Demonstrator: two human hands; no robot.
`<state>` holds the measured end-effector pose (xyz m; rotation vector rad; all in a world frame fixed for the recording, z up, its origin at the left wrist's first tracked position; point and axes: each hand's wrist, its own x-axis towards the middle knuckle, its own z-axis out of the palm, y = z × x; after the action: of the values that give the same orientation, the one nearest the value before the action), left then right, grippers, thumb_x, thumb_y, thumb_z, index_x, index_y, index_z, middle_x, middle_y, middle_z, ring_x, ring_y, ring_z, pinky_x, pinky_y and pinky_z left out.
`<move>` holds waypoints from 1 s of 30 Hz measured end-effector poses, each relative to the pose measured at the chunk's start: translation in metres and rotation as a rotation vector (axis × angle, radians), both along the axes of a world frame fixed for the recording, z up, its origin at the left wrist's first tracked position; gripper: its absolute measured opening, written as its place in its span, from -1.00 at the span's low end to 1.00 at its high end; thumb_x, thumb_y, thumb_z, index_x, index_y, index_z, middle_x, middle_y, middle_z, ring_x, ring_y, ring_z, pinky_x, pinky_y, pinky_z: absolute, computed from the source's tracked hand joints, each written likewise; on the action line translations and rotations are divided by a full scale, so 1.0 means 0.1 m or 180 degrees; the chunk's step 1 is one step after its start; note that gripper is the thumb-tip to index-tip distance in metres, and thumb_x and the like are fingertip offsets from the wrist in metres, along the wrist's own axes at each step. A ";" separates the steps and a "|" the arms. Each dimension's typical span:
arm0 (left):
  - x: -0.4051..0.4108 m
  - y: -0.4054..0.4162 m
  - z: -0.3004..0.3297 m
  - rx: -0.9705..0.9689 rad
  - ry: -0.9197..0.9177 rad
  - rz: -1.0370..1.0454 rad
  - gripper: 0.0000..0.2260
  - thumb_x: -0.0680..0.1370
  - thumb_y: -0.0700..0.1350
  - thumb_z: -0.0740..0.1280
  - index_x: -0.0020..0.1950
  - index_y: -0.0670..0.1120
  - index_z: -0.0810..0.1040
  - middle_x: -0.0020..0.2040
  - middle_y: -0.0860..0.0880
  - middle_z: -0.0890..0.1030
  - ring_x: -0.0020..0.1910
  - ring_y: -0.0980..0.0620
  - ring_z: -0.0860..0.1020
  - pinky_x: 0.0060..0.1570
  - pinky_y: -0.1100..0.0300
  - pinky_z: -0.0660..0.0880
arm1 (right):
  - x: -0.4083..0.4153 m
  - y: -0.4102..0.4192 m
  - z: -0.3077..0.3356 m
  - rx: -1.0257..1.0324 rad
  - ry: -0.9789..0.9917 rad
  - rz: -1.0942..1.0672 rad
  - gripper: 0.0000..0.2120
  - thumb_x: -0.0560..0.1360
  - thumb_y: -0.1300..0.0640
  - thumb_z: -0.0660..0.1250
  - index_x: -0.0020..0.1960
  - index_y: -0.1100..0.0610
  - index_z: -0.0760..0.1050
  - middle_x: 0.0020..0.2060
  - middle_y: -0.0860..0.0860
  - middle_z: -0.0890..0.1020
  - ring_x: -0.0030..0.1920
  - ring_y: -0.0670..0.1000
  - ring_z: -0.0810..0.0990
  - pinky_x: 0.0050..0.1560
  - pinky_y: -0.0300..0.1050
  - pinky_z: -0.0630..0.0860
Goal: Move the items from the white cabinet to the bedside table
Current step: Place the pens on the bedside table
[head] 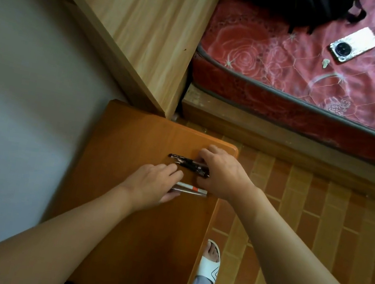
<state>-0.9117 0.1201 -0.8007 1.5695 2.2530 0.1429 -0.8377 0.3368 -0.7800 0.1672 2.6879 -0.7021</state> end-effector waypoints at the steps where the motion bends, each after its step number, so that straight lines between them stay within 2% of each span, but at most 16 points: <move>1: 0.01 0.01 0.00 0.0040 -0.0018 0.0083 -0.71 0.61 0.14 0.34 0.23 0.02 0.46 0.10 0.04 0.52 -0.07 0.09 0.53 -0.19 0.26 0.50 | 0.03 0.01 -0.01 0.0048 0.0065 -0.0007 -0.63 0.46 -0.08 0.48 0.21 -0.05 0.50 0.03 -0.10 0.48 0.00 -0.03 0.48 0.00 -0.08 0.56; 4: 0.05 0.03 0.02 0.0117 0.0055 0.0251 -0.64 0.57 0.15 0.38 0.28 0.02 0.46 0.15 0.03 0.51 0.03 0.07 0.52 -0.07 0.19 0.54 | 0.16 0.07 -0.01 0.0129 0.0130 -0.0119 -0.53 0.46 -0.16 0.48 0.30 -0.06 0.48 0.11 -0.10 0.45 0.09 -0.02 0.44 0.09 -0.05 0.52; 7: 0.07 -0.01 0.04 0.0064 0.0178 0.0440 -0.57 0.54 0.18 0.38 0.33 0.02 0.46 0.17 0.03 0.49 0.06 0.06 0.49 -0.05 0.16 0.51 | 0.29 0.11 -0.01 0.0062 0.0109 -0.0226 -0.47 0.47 -0.17 0.49 0.38 -0.08 0.46 0.15 -0.11 0.43 0.14 -0.03 0.41 0.14 -0.05 0.50; 12: 0.08 -0.12 0.09 -0.0043 0.0289 0.0650 -0.50 0.55 0.21 0.37 0.41 0.01 0.44 0.21 0.03 0.48 0.13 0.04 0.48 0.03 0.11 0.54 | 0.48 0.11 0.00 0.0004 0.0125 -0.0326 -0.50 0.52 -0.16 0.45 0.41 -0.08 0.44 0.20 -0.11 0.43 0.12 -0.04 0.39 0.15 -0.04 0.51; 17: 0.13 -0.13 0.13 -0.0061 0.0326 0.0611 -0.52 0.53 0.16 0.42 0.38 0.01 0.46 0.17 0.02 0.48 0.08 0.05 0.48 -0.06 0.14 0.55 | 0.61 0.12 -0.01 -0.0022 0.0168 -0.0529 -0.56 0.58 -0.03 0.41 0.44 -0.04 0.45 0.25 -0.09 0.47 0.14 -0.05 0.38 0.15 -0.09 0.51; 22: 0.24 -0.07 0.09 -0.0021 0.0098 0.0796 -0.64 0.53 0.07 0.48 0.25 -0.02 0.52 0.07 0.02 0.47 -0.14 0.10 0.50 -0.35 0.25 0.53 | 0.67 0.07 -0.04 -0.0272 0.0165 -0.0595 -0.63 0.60 0.11 0.41 0.40 0.00 0.51 0.22 -0.09 0.47 0.15 -0.06 0.40 0.16 -0.13 0.51; 26: 0.24 -0.02 0.06 0.0044 -0.0006 0.0977 -0.72 0.55 0.05 0.46 0.18 -0.02 0.52 0.09 0.02 0.46 -0.15 0.10 0.53 -0.37 0.27 0.54 | 0.61 0.05 -0.06 -0.0326 0.0240 -0.0600 -0.65 0.60 0.15 0.42 0.37 0.03 0.54 0.17 -0.07 0.49 0.12 -0.03 0.43 0.12 -0.08 0.54; 30: 0.18 0.05 0.07 0.0040 0.0039 0.1069 -0.72 0.54 0.05 0.48 0.16 -0.03 0.53 0.12 -0.01 0.50 -0.12 0.08 0.57 -0.36 0.35 0.35 | 0.47 0.04 -0.08 -0.0354 0.0297 -0.0516 -0.64 0.58 0.19 0.43 0.36 0.04 0.57 0.13 -0.06 0.51 0.11 0.00 0.45 0.11 -0.04 0.55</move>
<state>-0.8940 0.1255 -0.7941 1.1877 2.5127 0.2394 -0.7903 0.3406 -0.7884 0.3344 2.7364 -0.9274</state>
